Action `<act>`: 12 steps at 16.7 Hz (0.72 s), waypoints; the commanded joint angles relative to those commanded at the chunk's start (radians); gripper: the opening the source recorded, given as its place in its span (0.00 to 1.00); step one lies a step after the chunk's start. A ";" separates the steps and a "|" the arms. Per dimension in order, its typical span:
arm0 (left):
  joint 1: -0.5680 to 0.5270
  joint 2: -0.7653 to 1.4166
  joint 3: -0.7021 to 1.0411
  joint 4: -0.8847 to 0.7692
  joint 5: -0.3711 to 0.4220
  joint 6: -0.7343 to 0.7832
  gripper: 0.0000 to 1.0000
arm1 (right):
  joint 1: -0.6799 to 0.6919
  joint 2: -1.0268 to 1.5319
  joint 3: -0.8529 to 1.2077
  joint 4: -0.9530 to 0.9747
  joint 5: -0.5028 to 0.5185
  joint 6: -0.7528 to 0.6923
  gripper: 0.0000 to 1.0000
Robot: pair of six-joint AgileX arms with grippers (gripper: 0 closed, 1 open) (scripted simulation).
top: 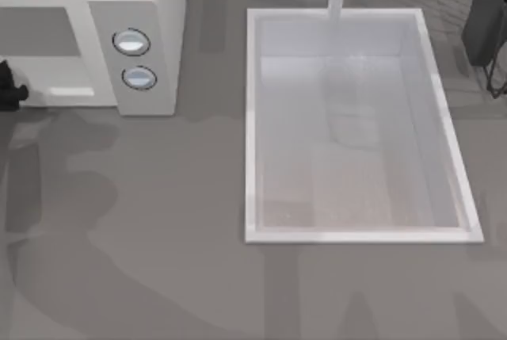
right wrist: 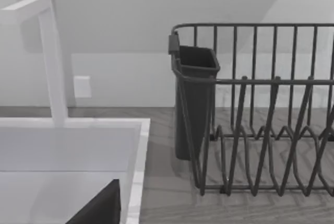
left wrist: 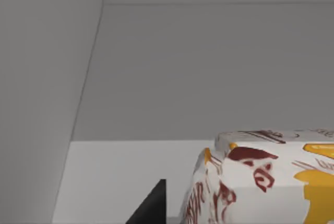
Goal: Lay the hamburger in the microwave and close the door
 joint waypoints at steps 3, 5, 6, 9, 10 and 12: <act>-0.006 -0.003 0.005 -0.001 -0.003 0.003 0.00 | 0.000 0.000 0.000 0.000 0.000 0.000 1.00; -0.012 0.003 0.039 0.014 -0.020 -0.004 0.00 | 0.000 0.000 0.000 0.000 0.000 0.000 1.00; -0.017 0.011 0.070 0.025 -0.034 -0.009 0.00 | 0.000 0.000 0.000 0.000 0.000 0.000 1.00; -0.037 0.060 0.202 0.018 -0.079 -0.023 0.00 | 0.000 0.000 0.000 0.000 0.000 0.000 1.00; -0.044 0.088 0.254 -0.003 -0.092 -0.026 0.00 | 0.000 0.000 0.000 0.000 0.000 0.000 1.00; -0.057 0.166 0.370 -0.073 -0.111 -0.030 0.00 | 0.000 0.000 0.000 0.000 0.000 0.000 1.00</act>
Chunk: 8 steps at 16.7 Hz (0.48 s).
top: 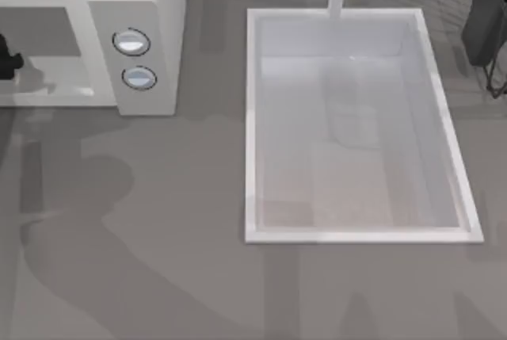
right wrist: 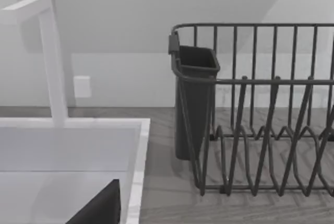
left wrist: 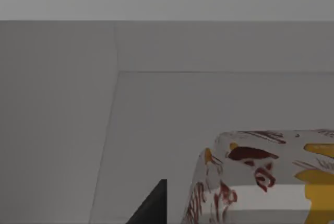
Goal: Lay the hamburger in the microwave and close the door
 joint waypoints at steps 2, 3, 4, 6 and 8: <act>-0.011 0.096 0.125 -0.079 -0.008 -0.002 0.00 | 0.000 0.000 0.000 0.000 0.000 0.000 1.00; -0.016 0.141 0.183 -0.115 -0.007 -0.003 0.00 | 0.000 0.000 0.000 0.000 0.000 0.000 1.00; -0.020 0.179 0.238 -0.147 -0.003 -0.004 0.00 | 0.000 0.000 0.000 0.000 0.000 0.000 1.00; -0.027 0.230 0.327 -0.195 0.013 -0.004 0.00 | 0.000 0.000 0.000 0.000 0.000 0.000 1.00; -0.029 0.254 0.378 -0.230 0.029 -0.004 0.00 | 0.000 0.000 0.000 0.000 0.000 0.000 1.00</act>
